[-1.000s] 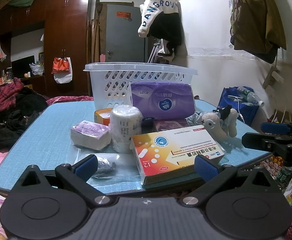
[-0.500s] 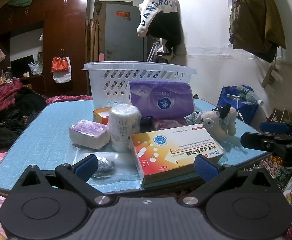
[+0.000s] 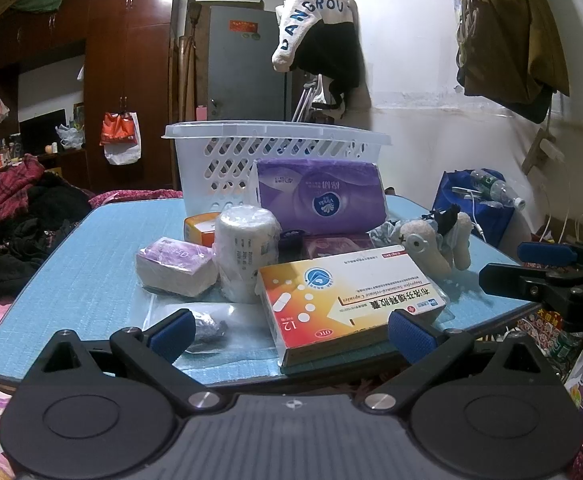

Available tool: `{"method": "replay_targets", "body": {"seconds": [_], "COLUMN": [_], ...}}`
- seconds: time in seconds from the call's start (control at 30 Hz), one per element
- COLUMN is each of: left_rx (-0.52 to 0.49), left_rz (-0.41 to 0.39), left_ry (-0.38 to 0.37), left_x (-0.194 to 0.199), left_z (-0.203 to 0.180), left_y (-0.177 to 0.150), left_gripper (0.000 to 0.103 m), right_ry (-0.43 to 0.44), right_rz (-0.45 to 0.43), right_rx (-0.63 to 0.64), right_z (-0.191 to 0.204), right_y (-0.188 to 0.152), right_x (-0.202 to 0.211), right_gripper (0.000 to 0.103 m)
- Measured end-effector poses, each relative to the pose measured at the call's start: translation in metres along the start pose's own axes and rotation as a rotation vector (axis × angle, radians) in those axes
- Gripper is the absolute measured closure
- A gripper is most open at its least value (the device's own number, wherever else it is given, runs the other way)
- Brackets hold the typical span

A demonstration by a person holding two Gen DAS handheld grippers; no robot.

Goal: Organize objects

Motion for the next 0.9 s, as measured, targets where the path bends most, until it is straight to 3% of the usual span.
{"method": "replay_targets", "body": {"seconds": [0.77,0.9], "left_rx": [-0.004,0.009], "left_rz": [0.005,-0.099], "left_ry": [-0.005,-0.011], "left_x": [0.0,0.011], "left_z": [0.0,0.004], "left_y": [0.0,0.009], "left_gripper": [0.0,0.0], "right_ry": [0.001,0.0], "right_rz": [0.003,-0.002], "right_rx": [0.001,0.002], "right_z": [0.001,0.001], "right_y": [-0.001,-0.001], "right_x": [0.0,0.0], "right_gripper": [0.0,0.0]}}
Point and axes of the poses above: each gripper's, at about its wrist camera, not at the fingertips, and x roughly against the way its jaws point, z to its left, y to its top, the point moved 4 cm from there along -x, roughly the way its jaws point, and after that the axes turned 1 degree about z, right-handed, at the moved point
